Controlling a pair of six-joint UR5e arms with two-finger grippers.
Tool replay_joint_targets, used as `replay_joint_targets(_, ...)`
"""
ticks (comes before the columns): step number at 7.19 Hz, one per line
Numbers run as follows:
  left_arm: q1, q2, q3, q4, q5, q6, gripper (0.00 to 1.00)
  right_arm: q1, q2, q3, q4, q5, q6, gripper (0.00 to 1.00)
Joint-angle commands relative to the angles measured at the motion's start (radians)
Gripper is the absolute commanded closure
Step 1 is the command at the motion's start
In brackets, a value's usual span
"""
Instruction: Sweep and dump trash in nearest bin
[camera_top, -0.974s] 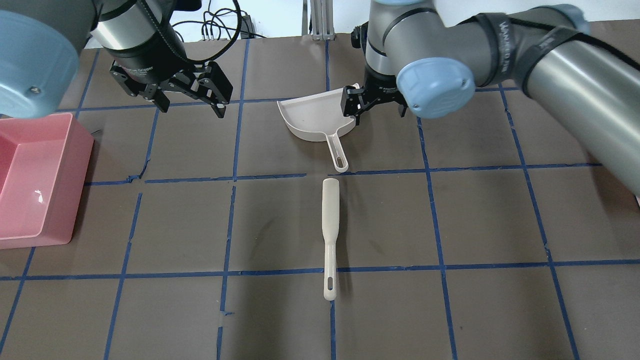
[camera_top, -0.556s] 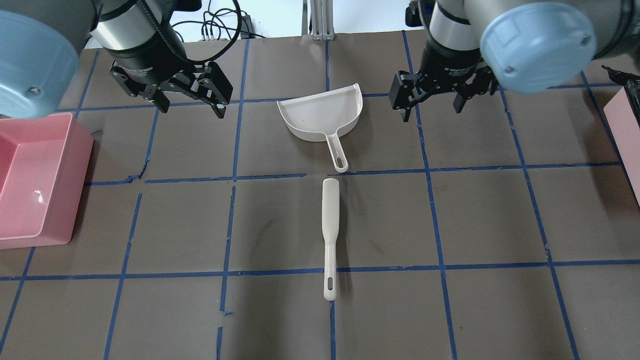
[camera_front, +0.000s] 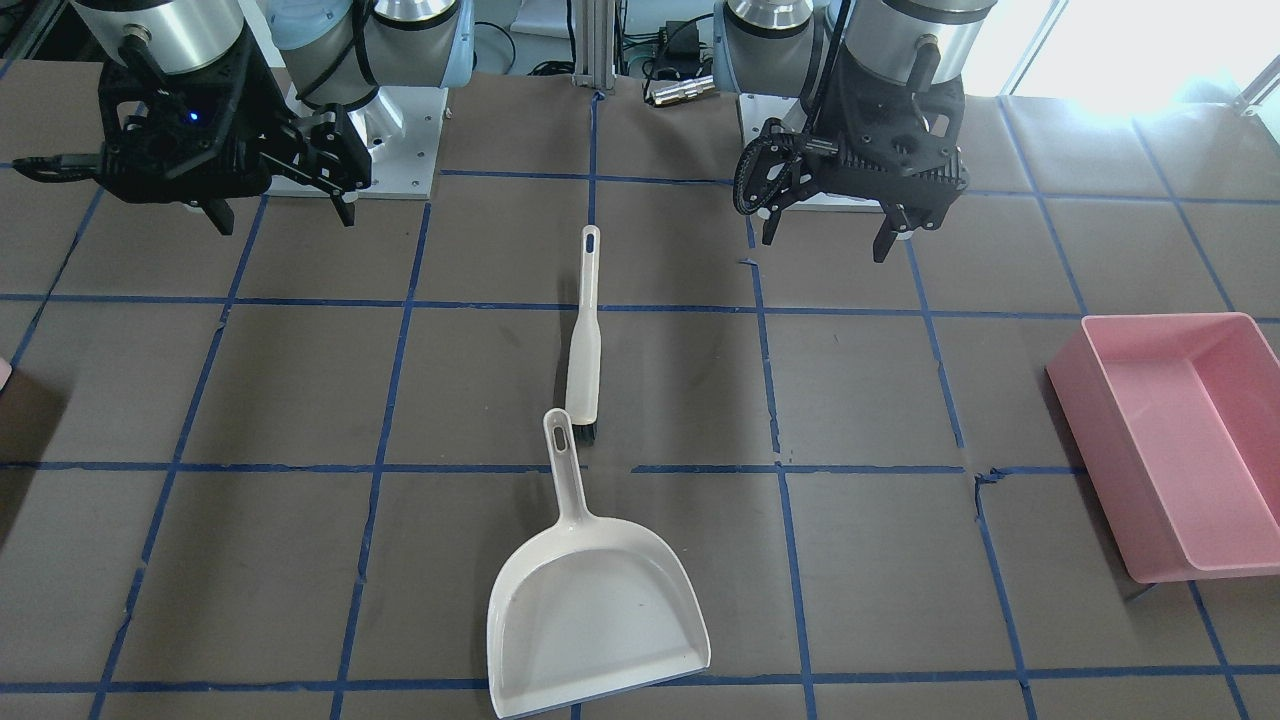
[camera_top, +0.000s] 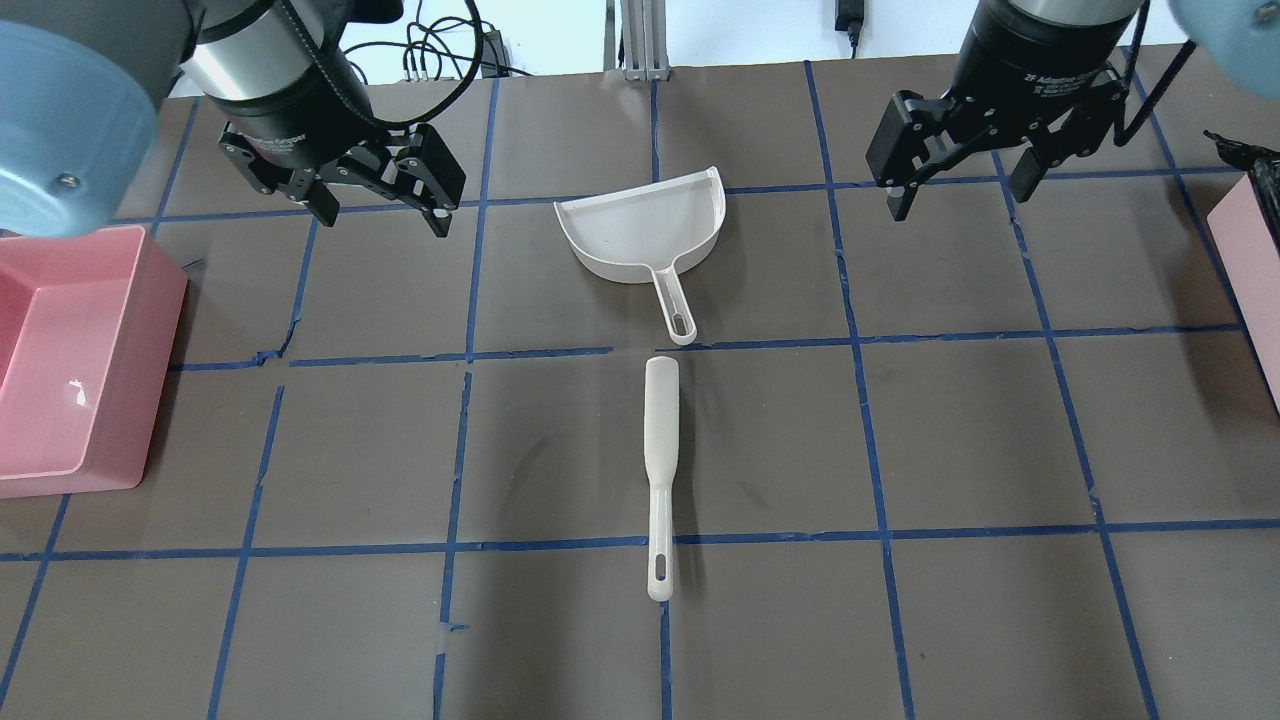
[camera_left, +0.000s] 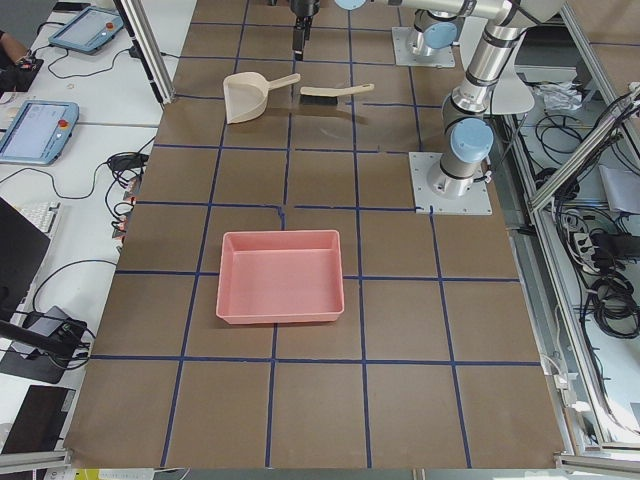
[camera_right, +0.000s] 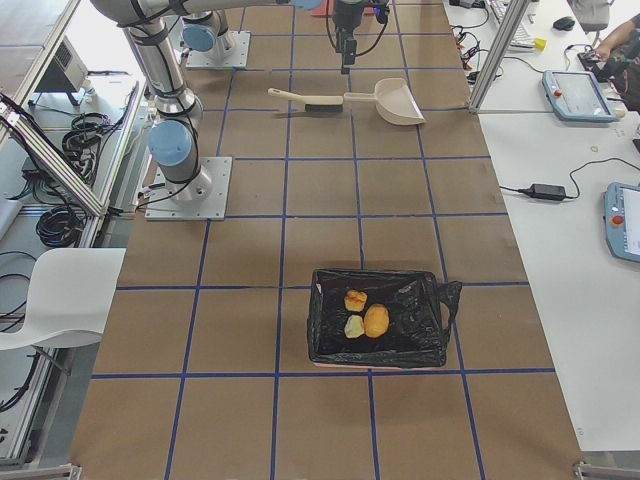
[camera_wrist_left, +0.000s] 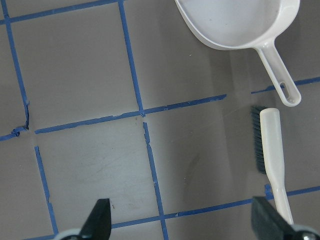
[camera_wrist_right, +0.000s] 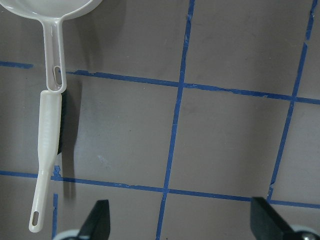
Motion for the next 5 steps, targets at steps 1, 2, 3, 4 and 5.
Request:
replay_joint_targets(1,0.0,0.0,0.0,0.0,0.0,0.0,0.0,0.003,-0.002,-0.006,0.004,0.0,0.011,0.0)
replay_joint_targets(2,0.002,0.0,0.0,-0.003,0.0,0.0,0.0,0.003,-0.002,-0.006,0.004,0.0,0.011,0.0)
replay_joint_targets(3,0.002,0.0,0.0,-0.003,0.0,0.0,0.0,0.003,0.0,-0.003,0.004,-0.002,0.011,0.0)
replay_joint_targets(4,0.002,0.002,0.0,-0.003,0.0,0.0,0.0,0.001,0.002,0.0,0.003,-0.003,0.006,0.0)
replay_joint_targets(5,0.002,0.0,0.0,-0.005,0.0,0.0,0.0,0.001,0.002,0.002,0.003,-0.003,0.006,0.0)
